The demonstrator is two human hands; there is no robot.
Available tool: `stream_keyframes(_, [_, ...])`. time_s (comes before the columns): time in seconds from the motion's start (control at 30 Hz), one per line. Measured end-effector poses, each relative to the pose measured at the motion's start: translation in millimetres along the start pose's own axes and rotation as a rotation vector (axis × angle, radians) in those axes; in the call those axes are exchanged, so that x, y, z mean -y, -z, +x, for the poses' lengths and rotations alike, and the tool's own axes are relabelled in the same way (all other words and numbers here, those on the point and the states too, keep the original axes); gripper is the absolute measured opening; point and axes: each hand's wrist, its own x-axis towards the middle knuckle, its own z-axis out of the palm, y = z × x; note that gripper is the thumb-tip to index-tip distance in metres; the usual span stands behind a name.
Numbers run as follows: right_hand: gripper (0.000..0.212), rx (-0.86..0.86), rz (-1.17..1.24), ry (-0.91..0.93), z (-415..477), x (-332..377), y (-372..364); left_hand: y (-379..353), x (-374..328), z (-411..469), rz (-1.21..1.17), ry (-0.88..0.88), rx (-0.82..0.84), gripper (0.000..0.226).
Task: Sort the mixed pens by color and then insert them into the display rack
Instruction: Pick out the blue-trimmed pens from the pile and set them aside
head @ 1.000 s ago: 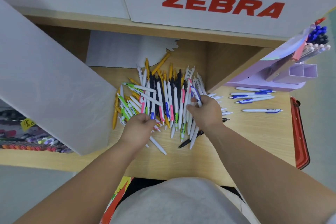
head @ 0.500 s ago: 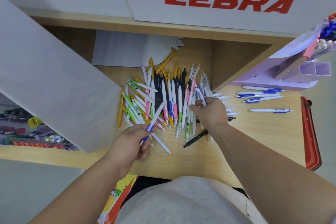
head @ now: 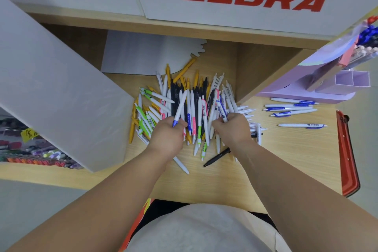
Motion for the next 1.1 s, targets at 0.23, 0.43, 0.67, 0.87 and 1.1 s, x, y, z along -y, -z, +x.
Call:
stream_keyframes(0.23, [0.026, -0.028, 0.117, -0.024, -5, -2, -2, -15, 2, 19, 0.115, -0.042, -0.114, 0.026])
stream_keyframes(0.43, [0.028, 0.034, 0.220, -0.045, -6, -3, -6, -26, -1, 21, 0.068, -0.013, -0.157, 0.034])
stream_keyframes(0.67, [0.024, 0.099, 0.235, -0.019, -10, -4, -9, -34, -2, 17, -0.051, 0.094, -0.149, 0.032])
stream_keyframes(0.87, [0.014, 0.089, 0.309, -0.088, -11, -4, -16, -42, 0, 19, -0.101, 0.104, -0.182, 0.026])
stream_keyframes(1.1, [0.025, 0.239, 0.337, -0.044, -18, -1, -17, -36, 3, 21, -0.126, 0.084, -0.178, 0.023])
